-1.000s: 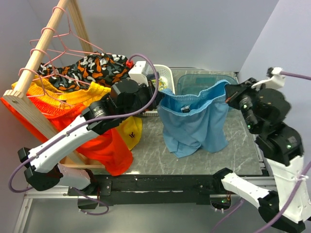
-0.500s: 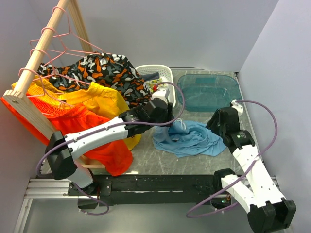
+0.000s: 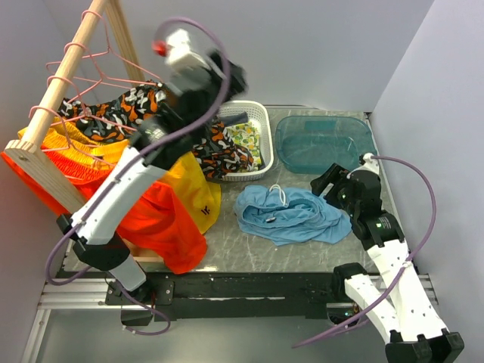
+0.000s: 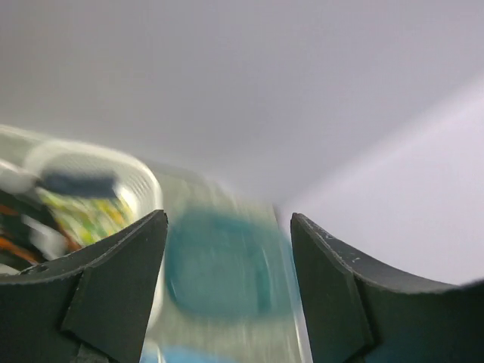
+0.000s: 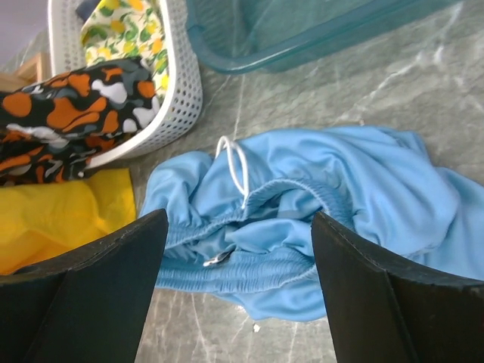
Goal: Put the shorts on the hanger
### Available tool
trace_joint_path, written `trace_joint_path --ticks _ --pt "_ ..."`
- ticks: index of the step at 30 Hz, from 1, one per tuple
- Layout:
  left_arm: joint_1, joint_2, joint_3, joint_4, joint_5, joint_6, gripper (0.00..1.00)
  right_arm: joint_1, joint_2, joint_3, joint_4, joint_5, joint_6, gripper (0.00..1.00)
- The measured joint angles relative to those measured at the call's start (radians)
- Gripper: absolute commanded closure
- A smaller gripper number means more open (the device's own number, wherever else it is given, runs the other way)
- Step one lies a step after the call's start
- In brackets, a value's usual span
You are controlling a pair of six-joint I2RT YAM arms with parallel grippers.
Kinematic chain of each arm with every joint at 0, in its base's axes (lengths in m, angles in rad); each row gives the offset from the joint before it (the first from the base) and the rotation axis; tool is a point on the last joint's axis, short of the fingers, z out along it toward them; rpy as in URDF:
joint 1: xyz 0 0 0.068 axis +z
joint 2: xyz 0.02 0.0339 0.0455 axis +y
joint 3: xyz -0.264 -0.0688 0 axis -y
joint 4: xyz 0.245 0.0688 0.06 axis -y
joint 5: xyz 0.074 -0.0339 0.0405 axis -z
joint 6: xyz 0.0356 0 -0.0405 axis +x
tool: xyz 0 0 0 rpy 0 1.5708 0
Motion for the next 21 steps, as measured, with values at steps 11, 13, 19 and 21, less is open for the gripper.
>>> trace_joint_path --ticks 11,13,19,21 --pt "0.111 0.103 -0.030 0.371 -0.559 0.320 0.28 0.129 0.079 -0.051 0.057 -0.042 0.017 0.16" --pt "0.119 0.162 -0.018 0.487 -0.626 0.440 0.26 0.176 0.121 -0.051 0.067 -0.032 0.020 0.16" --pt "0.162 0.359 0.085 0.834 -0.760 0.824 0.23 0.239 0.227 -0.044 0.074 -0.021 0.019 0.16" --pt "0.173 0.409 0.148 0.870 -0.771 0.880 0.22 0.241 0.251 -0.044 0.078 -0.019 0.016 0.16"
